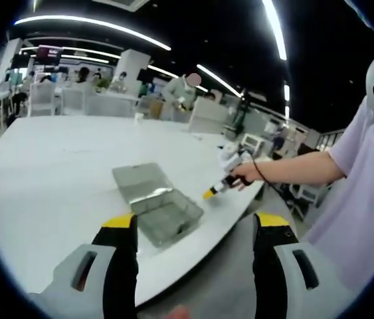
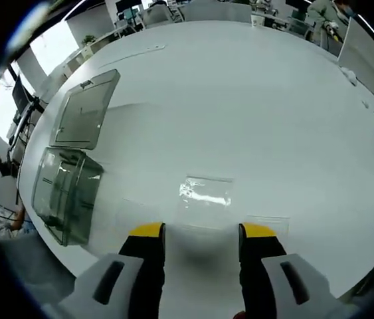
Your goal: Insert the divider into the dual guide fixture by aligning both edges with the guide slots and pushing it downward to the bottom, including one-sided entry, uneven engagement, binding, and posture correction.
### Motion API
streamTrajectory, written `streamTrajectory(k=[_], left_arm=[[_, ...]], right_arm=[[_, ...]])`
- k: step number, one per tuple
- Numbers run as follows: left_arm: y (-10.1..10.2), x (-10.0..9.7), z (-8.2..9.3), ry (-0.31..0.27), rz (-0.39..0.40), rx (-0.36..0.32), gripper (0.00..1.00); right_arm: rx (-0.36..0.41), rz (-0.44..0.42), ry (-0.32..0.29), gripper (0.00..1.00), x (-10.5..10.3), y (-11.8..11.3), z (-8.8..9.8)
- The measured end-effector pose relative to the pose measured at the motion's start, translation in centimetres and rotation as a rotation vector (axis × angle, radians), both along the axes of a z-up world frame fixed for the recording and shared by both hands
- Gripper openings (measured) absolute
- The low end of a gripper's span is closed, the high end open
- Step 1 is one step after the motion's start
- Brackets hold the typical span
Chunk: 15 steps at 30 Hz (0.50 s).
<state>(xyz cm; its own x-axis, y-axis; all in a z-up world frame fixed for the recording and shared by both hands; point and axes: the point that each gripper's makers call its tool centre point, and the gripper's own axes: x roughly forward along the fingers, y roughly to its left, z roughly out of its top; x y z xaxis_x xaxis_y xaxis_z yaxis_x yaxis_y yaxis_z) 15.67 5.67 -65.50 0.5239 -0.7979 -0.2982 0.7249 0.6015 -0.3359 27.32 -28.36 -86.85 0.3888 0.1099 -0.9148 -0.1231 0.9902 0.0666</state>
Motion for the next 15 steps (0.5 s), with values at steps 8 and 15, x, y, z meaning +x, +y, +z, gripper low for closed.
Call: streamTrajectory(k=[8, 15], left_arm=[[0.13, 0.26, 0.07, -0.003, 0.001, -0.004, 0.68], [0.51, 0.42, -0.02, -0.002, 0.008, -0.012, 0.68]], right_arm=[[-0.043, 0.022, 0.011, 0.43, -0.11, 0.33, -0.15], [-0.079, 0.043, 0.025, 0.41, -0.18, 0.58, -0.26]])
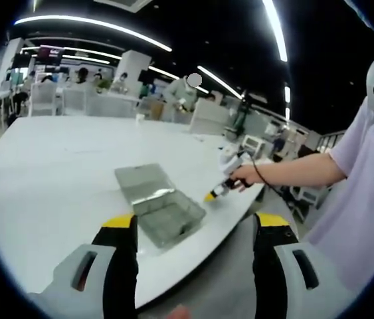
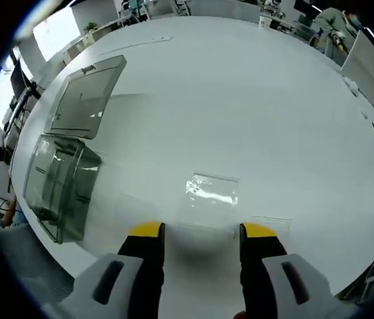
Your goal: Insert the divider into the dual guide fixture by aligning both edges with the guide slots and pushing it downward to the bottom, including one-sided entry, uneven engagement, binding, and posture correction.
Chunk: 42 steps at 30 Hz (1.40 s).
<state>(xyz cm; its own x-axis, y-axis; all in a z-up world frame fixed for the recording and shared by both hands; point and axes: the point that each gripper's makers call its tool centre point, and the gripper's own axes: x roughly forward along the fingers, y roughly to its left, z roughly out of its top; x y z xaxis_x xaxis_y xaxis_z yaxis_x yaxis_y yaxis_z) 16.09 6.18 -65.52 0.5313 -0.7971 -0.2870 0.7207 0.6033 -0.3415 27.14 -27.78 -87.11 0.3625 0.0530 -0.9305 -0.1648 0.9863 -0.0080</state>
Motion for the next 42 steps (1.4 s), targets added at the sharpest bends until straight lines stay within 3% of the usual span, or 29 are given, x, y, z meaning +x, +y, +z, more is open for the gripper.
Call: streamTrajectory(k=[13, 19, 36, 40, 42], left_arm=[[0.8, 0.2, -0.3, 0.009, 0.014, -0.001, 0.68], [0.6, 0.4, -0.3, 0.007, 0.003, -0.004, 0.68], [0.7, 0.6, -0.4, 0.008, 0.000, -0.007, 0.68], [0.6, 0.5, -0.4, 0.008, -0.005, -0.004, 0.68], [0.7, 0.6, -0.4, 0.007, -0.005, -0.001, 0.68]], right_arm=[[-0.001, -0.033, 0.024, 0.39, 0.0, -0.5, -0.1], [-0.002, -0.021, 0.023, 0.30, 0.0, -0.3, -0.1], [0.032, -0.032, 0.032, 0.29, 0.0, 0.2, 0.0], [-0.016, 0.019, 0.032, 0.30, -0.2, 0.5, 0.1], [-0.011, 0.005, 0.034, 0.30, -0.2, 0.6, 0.1]])
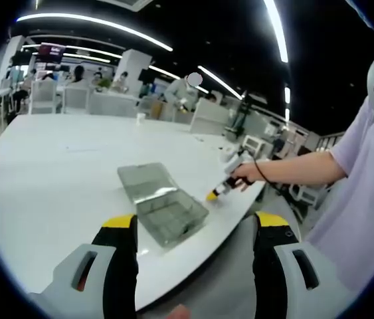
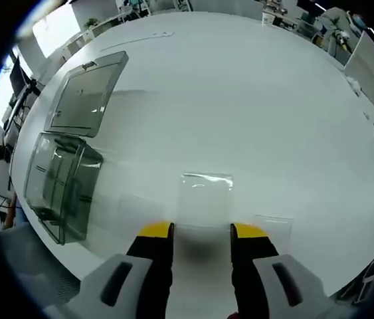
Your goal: Insert the divider into the dual guide fixture by aligning both edges with the guide slots and pushing it downward to the bottom, including one-sided entry, uneven engagement, binding, and posture correction.
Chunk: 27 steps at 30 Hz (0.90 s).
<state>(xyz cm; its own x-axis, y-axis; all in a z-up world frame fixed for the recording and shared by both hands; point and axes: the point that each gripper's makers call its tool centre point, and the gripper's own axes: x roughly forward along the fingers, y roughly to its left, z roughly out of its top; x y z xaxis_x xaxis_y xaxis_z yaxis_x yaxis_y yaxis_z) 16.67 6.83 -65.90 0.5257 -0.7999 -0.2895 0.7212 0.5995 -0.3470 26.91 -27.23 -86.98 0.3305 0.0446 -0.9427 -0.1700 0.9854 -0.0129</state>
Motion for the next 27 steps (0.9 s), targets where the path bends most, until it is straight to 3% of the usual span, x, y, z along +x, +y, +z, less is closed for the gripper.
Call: streamTrajectory(k=[27], left_arm=[[0.32, -0.18, -0.29, 0.006, -0.004, 0.008, 0.68]], right_arm=[[0.049, -0.054, -0.018, 0.29, -0.15, 0.26, 0.40]])
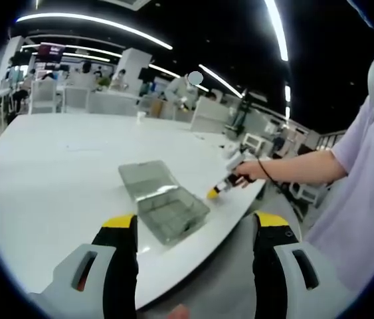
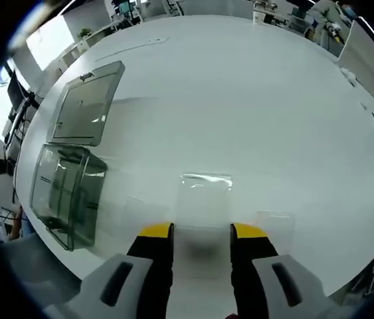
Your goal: Insert the divider into the dual guide fixture by aligning both edges with the guide slots and pushing it downward to the bottom, including one-sided entry, uneven engagement, binding, and posture correction.
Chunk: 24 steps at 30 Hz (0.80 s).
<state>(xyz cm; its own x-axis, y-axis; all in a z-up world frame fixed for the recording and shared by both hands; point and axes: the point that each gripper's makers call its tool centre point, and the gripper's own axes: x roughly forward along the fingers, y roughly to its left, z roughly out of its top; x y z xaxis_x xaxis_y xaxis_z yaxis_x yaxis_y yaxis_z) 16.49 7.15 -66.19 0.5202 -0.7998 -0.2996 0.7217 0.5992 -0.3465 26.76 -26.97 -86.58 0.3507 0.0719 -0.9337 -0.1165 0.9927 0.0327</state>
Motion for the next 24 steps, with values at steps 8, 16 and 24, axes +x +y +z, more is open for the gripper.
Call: streamTrajectory(k=[8, 16, 24], left_arm=[[-0.3, 0.0, 0.1, -0.003, -0.010, -0.002, 0.68], [-0.5, -0.1, 0.1, -0.003, -0.015, -0.003, 0.68], [-0.8, -0.2, 0.2, -0.005, -0.029, -0.017, 0.67]], right_arm=[[-0.014, 0.035, -0.019, 0.29, 0.2, -0.1, 0.9], [-0.031, 0.076, -0.053, 0.29, 0.6, 0.0, 2.3], [-0.028, 0.102, -0.105, 0.29, 0.2, 0.6, 4.3]])
